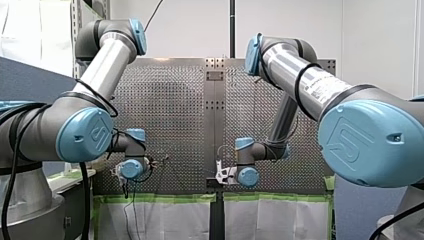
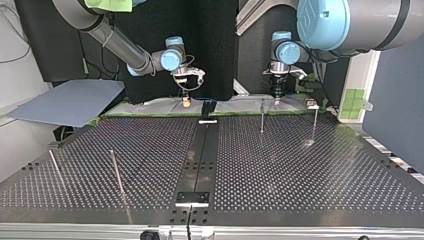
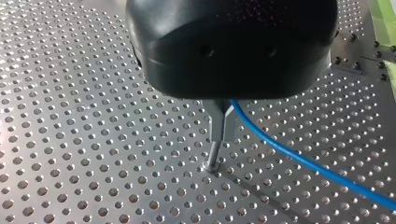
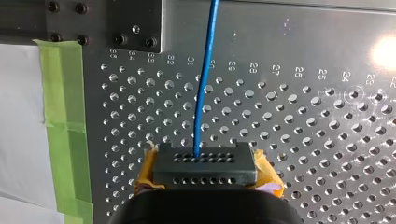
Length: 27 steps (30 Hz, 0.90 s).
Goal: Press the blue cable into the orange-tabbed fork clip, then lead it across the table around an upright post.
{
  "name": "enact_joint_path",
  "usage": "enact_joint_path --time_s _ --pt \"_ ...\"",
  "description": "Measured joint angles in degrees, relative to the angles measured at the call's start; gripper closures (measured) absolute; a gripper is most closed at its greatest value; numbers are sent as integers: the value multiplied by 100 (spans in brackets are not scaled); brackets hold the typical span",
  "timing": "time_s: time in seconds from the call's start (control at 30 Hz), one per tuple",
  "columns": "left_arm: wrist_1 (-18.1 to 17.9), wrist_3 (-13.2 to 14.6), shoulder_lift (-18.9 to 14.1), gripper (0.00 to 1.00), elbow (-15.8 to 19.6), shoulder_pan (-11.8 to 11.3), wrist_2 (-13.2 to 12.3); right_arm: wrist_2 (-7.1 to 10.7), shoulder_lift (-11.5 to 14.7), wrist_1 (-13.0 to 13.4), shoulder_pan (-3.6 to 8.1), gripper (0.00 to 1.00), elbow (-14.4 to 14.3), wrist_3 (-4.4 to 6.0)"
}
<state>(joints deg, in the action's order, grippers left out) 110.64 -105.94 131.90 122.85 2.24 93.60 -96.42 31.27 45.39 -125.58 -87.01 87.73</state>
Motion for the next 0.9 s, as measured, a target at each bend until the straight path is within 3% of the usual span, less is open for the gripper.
enact_joint_path --time_s 0.5,0.9 --pt "-110 -25 409 100 -24 -66 -57 0 -6 -55 35 100 20 -33" --pt "193 -46 420 100 -330 -105 -106 0 -3 -169 63 100 107 -102"
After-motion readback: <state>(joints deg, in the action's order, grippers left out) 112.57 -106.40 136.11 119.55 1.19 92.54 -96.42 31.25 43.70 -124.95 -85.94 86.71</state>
